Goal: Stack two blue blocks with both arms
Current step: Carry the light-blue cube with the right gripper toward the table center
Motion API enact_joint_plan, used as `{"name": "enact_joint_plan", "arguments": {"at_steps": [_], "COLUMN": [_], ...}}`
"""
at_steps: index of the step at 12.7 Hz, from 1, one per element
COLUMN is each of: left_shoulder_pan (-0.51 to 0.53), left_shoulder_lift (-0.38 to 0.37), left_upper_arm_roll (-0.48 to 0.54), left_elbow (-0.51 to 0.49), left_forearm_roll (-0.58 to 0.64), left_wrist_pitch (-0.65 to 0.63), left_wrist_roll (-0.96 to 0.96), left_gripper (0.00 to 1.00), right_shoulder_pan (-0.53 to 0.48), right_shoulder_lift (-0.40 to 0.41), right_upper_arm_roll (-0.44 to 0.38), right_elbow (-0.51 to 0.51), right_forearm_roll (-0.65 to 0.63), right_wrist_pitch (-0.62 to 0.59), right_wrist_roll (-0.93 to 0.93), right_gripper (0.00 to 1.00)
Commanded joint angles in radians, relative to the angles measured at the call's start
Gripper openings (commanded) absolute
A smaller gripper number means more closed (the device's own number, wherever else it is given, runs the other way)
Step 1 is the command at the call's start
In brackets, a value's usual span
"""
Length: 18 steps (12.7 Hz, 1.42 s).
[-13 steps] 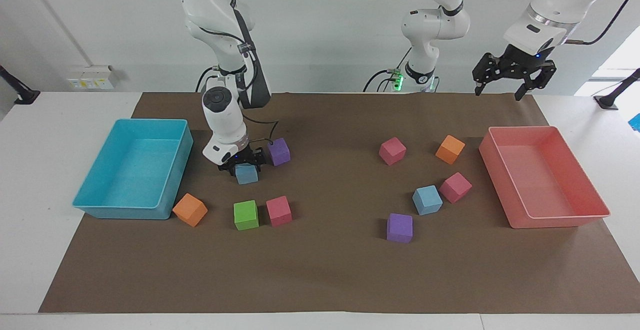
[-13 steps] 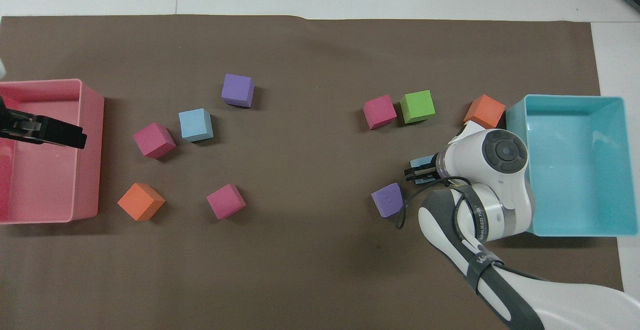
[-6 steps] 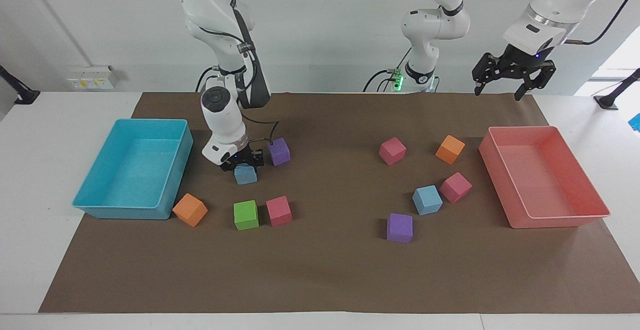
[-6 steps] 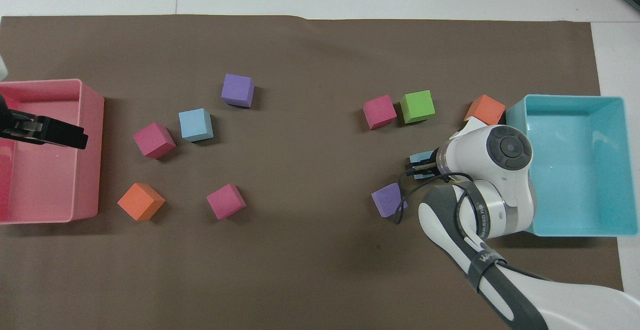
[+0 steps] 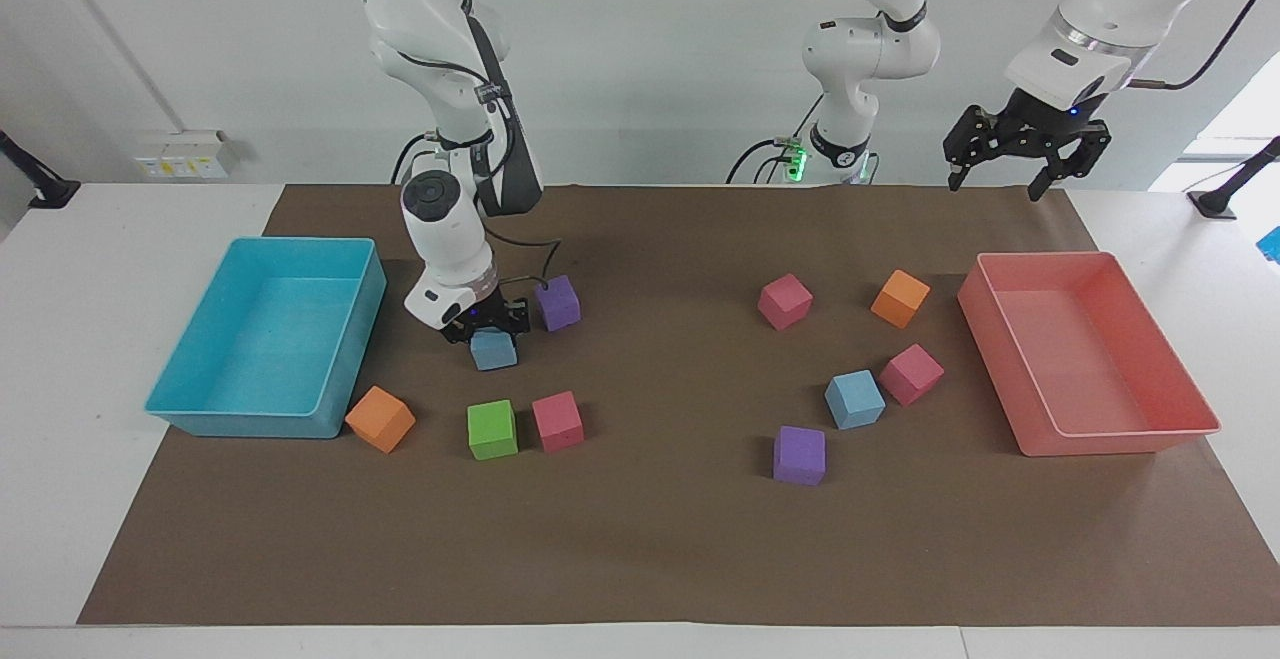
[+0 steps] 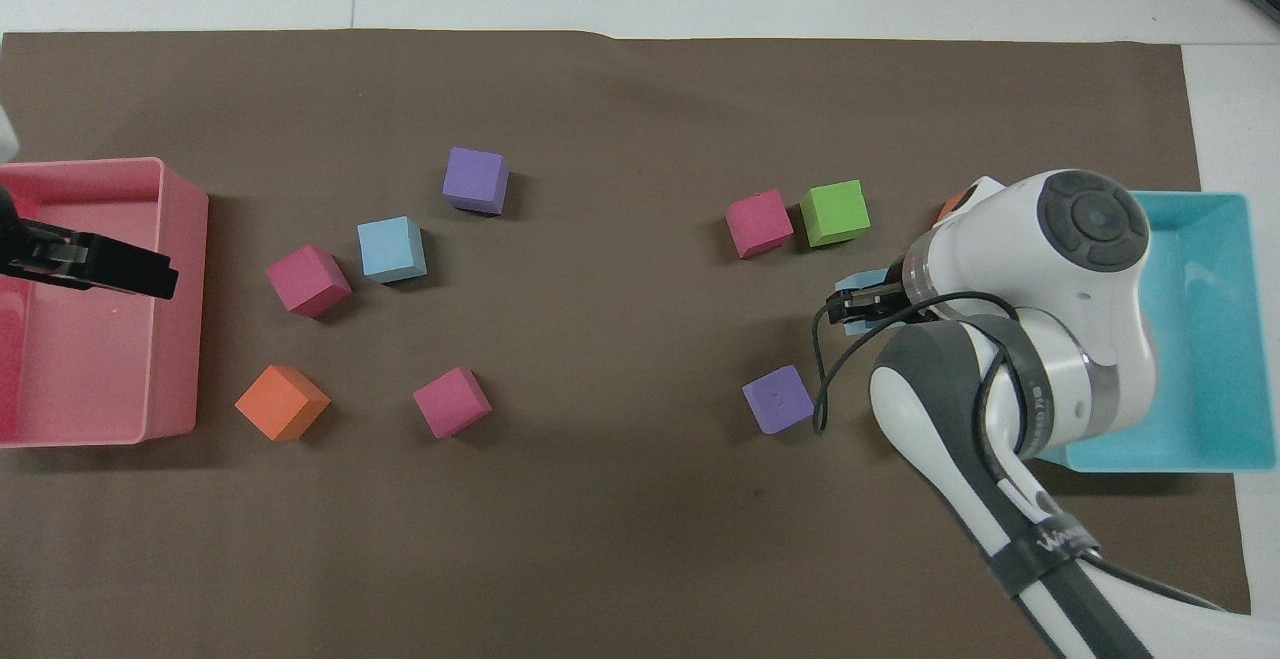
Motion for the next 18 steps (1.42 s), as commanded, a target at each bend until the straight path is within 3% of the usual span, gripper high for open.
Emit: {"name": "enact_joint_plan", "arguments": {"at_steps": [1,8,12,18], "left_shoulder_pan": [0.007,0.006,0.006,0.004], "left_shoulder_lift": [-0.025,-0.027,-0.027,-0.027], "left_upper_arm_roll": [-0.003,-0.003,-0.003,-0.003], "left_elbow": [-0.03,-0.03,-0.031,-0.031], "left_forearm_roll": [-0.012,-0.012,-0.012,-0.012], "left_wrist_pitch": [-0.004,-0.004,-0.004,-0.004], "left_wrist_roll": [0.002,0.002,0.002,0.002], "left_gripper": [1.0,1.0,1.0,1.0], "right_shoulder_pan": [0.009,0.175,0.287,0.358], "right_shoulder_lift": [0.039,0.244,0.424,0.51], "right_upper_arm_roll": [0.004,0.004,0.002,0.005], "right_elbow": [0.081,0.366,0.547,0.556], "right_forearm_roll": [0.004,-0.002,-0.006,0.011], "right_wrist_pitch": [-0.052,-0.149,-0.14,-0.022], "right_wrist_roll": [0.059,0.301,0.494,0.527], "right_gripper": [0.0,0.0,0.0,0.0]}}
